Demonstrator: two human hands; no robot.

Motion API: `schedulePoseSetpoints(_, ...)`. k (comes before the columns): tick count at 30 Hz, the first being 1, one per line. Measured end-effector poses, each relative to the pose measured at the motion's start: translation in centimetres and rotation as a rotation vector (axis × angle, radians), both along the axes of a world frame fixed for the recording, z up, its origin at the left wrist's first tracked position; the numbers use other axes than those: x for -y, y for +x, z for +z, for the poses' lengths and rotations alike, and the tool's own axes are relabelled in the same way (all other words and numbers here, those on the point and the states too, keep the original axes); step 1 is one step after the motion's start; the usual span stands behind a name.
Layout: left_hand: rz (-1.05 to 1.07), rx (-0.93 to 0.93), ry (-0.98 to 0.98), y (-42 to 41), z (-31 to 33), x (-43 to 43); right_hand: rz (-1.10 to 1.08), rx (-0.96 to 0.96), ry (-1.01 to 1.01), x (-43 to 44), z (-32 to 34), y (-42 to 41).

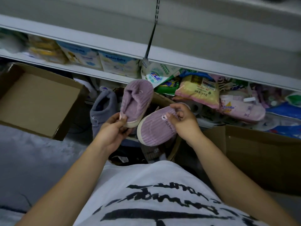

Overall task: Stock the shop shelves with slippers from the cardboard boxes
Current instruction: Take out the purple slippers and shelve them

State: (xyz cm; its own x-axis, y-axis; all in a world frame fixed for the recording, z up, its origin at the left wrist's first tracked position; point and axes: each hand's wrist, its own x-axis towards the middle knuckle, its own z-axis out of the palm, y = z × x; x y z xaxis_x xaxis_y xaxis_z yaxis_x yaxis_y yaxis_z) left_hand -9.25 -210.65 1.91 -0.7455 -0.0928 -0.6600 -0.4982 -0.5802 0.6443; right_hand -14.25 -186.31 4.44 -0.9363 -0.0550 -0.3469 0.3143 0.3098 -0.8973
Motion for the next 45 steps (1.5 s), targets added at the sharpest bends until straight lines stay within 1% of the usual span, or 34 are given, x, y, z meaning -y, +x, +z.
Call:
schedulePoseSetpoints(4,0.007,-0.086,0.028,0.2,0.4,0.0,-0.01,-0.005,0.054,0.1,0.8,0.1)
schedulePoseSetpoints(6,0.022,-0.12,0.02,0.2,0.6,-0.1,0.008,0.021,0.033,0.4,1.2,0.5)
schedulePoseSetpoints(8,0.024,-0.138,-0.027,0.2,1.0,-0.4,0.045,0.078,-0.009,1.1,1.7,1.0)
schedulePoseSetpoints(11,-0.055,-0.175,-0.133,0.5,1.9,-1.9,0.089,0.094,-0.083,2.5,1.9,1.6)
schedulePoseSetpoints(15,-0.161,-0.249,-0.214,1.3,2.5,-4.1,0.067,0.089,-0.154,3.7,2.1,2.3)
schedulePoseSetpoints(20,-0.222,-0.266,-0.233,1.7,3.0,-4.5,0.043,0.037,-0.197,3.1,1.5,2.9)
schedulePoseSetpoints(22,-0.182,-0.268,-0.207,1.2,3.5,-3.5,0.06,0.033,-0.196,2.8,1.4,3.1)
schedulePoseSetpoints(25,-0.087,-0.299,-0.05,-0.3,4.7,-0.3,0.105,0.062,-0.174,2.1,1.5,3.3)
schedulePoseSetpoints(26,-0.081,-0.296,-0.039,-0.8,5.1,1.0,0.12,0.086,-0.167,1.9,1.6,3.3)
schedulePoseSetpoints(28,-0.061,-0.254,-0.07,-1.5,5.9,2.9,0.157,0.117,-0.152,1.5,1.8,3.5)
schedulePoseSetpoints(31,-0.022,-0.205,-0.113,-1.9,6.4,4.2,0.193,0.115,-0.123,1.0,1.7,3.7)
schedulePoseSetpoints(33,-0.034,-0.2,-0.143,-2.0,6.4,4.1,0.171,0.108,-0.114,0.5,1.7,3.8)
schedulePoseSetpoints(35,0.001,-0.204,-0.171,-2.0,6.2,3.9,0.112,0.111,-0.131,0.0,1.6,3.7)
schedulePoseSetpoints(37,0.104,-0.211,-0.157,-1.8,5.6,3.8,0.043,0.081,-0.125,-0.4,1.5,3.5)
schedulePoseSetpoints(41,0.314,-0.202,-0.041,-1.7,4.4,3.5,-0.038,0.054,-0.058,-1.0,1.1,3.6)
schedulePoseSetpoints(43,0.307,-0.193,-0.043,-1.5,3.9,2.3,-0.027,0.027,-0.059,-1.0,1.3,3.9)
schedulePoseSetpoints(45,0.246,-0.168,-0.064,-1.2,3.6,0.3,-0.004,0.017,-0.069,-0.7,1.4,4.0)
